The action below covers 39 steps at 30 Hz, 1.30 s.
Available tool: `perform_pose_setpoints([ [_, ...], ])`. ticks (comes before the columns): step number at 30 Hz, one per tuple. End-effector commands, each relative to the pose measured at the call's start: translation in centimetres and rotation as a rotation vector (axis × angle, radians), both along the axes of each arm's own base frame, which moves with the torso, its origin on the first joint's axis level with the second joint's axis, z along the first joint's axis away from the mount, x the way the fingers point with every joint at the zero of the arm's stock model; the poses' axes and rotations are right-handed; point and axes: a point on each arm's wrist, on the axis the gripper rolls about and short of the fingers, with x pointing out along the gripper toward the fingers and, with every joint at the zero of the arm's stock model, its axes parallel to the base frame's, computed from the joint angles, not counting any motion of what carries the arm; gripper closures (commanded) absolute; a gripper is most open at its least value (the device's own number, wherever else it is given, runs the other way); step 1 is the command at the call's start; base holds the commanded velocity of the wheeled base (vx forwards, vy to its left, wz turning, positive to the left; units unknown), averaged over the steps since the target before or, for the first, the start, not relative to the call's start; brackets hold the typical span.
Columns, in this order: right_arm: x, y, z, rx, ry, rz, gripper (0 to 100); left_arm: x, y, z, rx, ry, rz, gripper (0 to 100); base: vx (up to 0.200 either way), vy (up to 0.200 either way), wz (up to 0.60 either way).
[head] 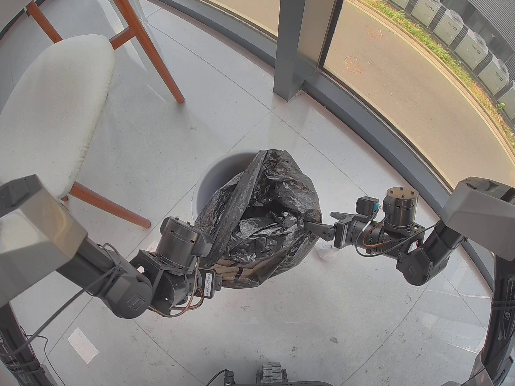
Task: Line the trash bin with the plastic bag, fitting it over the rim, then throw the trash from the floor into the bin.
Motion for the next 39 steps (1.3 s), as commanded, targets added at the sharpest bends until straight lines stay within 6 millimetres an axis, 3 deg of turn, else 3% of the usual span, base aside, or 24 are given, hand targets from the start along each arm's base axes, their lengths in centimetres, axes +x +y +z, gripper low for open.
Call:
perform_pose_setpoints([
  [1,0.0,0.0,0.1,0.001,-0.002,0.000,0,-2.2,1.4,4.1,-0.064,-0.096,-0.010,0,0.000,0.000,0.00],
  [5,0.0,0.0,-0.1,-0.001,0.002,-0.002,0,-2.6,1.6,5.9,-0.103,-0.147,-0.017,0,0.000,0.000,0.00],
  [10,-0.2,0.3,0.1,0.001,-0.002,0.003,0,-1.4,0.7,7.3,-0.122,-0.197,-0.069,0,0.000,0.000,0.00],
  [17,-0.4,0.1,0.1,-0.006,0.004,-0.015,0,2.5,-1.7,4.9,-0.069,-0.208,-0.131,0,0.000,0.000,0.00],
  [27,-1.1,-0.4,0.0,-0.016,0.021,-0.030,0,8.0,-5.2,4.3,-0.079,-0.305,-0.185,0,0.000,0.000,0.00],
  [28,-1.1,-0.4,0.0,-0.016,0.021,-0.030,0,8.1,-5.3,4.1,-0.075,-0.303,-0.185,100,0.000,0.000,0.00],
  [34,-1.1,-0.4,0.2,-0.013,0.017,-0.032,0,9.2,-4.4,3.2,-0.058,-0.302,-0.160,100,0.000,0.000,0.00],
  [39,-1.4,-0.4,0.0,-0.019,0.026,-0.036,0,10.1,-3.5,4.4,-0.079,-0.353,-0.130,100,0.000,0.000,0.00],
])
